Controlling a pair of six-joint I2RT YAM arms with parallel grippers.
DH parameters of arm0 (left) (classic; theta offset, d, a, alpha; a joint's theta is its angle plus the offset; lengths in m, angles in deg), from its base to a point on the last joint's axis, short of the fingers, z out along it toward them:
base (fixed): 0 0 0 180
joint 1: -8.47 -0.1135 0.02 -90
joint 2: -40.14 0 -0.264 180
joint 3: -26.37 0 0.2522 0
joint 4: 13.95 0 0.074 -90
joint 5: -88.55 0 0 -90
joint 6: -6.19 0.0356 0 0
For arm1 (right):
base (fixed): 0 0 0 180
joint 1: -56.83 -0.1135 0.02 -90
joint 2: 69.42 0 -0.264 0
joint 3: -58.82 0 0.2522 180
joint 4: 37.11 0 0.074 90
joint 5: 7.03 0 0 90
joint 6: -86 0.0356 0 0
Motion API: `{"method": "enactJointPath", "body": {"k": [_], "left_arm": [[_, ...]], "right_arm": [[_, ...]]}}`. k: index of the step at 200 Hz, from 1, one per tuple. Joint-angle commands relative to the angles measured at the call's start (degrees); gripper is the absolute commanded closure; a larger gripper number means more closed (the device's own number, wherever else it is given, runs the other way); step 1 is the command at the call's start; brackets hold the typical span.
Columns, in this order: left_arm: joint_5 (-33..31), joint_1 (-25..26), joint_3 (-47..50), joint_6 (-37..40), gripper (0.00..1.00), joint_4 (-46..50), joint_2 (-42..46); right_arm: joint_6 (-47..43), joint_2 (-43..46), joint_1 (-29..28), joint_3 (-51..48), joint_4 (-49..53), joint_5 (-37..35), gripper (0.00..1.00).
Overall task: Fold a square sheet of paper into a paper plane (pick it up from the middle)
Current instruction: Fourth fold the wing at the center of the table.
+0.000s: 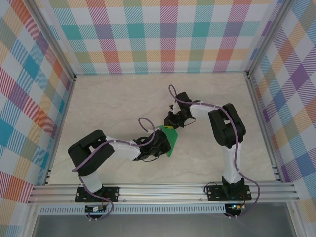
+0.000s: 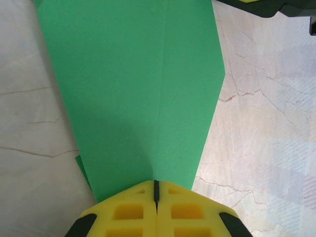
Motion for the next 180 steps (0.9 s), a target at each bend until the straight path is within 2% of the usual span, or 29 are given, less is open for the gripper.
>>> {"method": "enactJointPath", "body": {"k": [1, 180], "left_arm": [[-1.36, 0.30, 3.48, -0.20, 1.00, 13.02, -3.03], [-1.74, 0.78, 4.32, -1.08, 1.00, 13.30, -2.50]], "right_arm": [[-0.20, -3.16, 1.53, 2.19, -4.35, -3.24, 0.85], [-1.99, -6.50, 3.12, 7.30, -2.61, -4.20, 0.84]]}}
